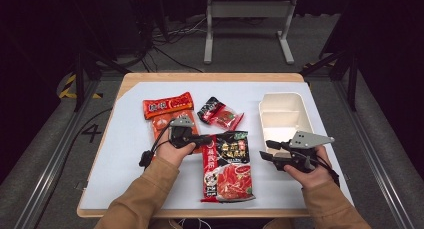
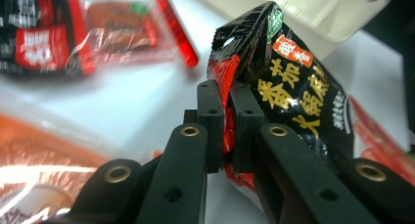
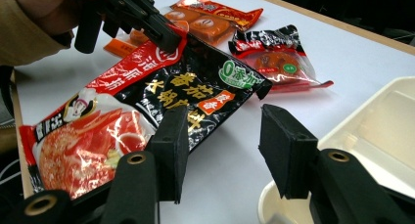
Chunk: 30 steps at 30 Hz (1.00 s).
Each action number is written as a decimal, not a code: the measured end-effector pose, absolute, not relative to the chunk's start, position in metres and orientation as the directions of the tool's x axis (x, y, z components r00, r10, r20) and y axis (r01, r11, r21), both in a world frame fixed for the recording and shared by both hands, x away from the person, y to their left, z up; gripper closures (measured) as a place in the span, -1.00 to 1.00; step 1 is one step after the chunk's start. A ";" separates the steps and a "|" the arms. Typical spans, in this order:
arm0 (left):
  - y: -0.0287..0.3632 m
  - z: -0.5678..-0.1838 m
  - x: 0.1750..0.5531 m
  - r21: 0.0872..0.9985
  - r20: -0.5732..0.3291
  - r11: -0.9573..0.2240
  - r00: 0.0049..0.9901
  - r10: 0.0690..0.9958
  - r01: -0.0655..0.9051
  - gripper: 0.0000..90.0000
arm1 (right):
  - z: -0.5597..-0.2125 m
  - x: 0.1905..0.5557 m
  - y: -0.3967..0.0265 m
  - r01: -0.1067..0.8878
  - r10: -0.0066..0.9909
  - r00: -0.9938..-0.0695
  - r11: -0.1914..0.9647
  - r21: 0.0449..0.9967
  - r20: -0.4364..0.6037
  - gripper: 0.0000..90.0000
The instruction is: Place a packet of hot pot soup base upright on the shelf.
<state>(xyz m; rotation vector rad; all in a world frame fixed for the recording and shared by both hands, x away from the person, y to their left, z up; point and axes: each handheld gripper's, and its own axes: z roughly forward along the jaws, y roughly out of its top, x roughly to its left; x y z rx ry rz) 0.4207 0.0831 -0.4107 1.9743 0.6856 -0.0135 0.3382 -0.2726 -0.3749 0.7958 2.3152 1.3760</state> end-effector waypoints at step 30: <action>0.068 -0.329 0.350 0.946 0.045 -0.311 0.917 0.396 0.088 0.94 | -0.344 0.322 -0.264 0.267 0.574 -0.818 0.307 0.914 0.046 -0.01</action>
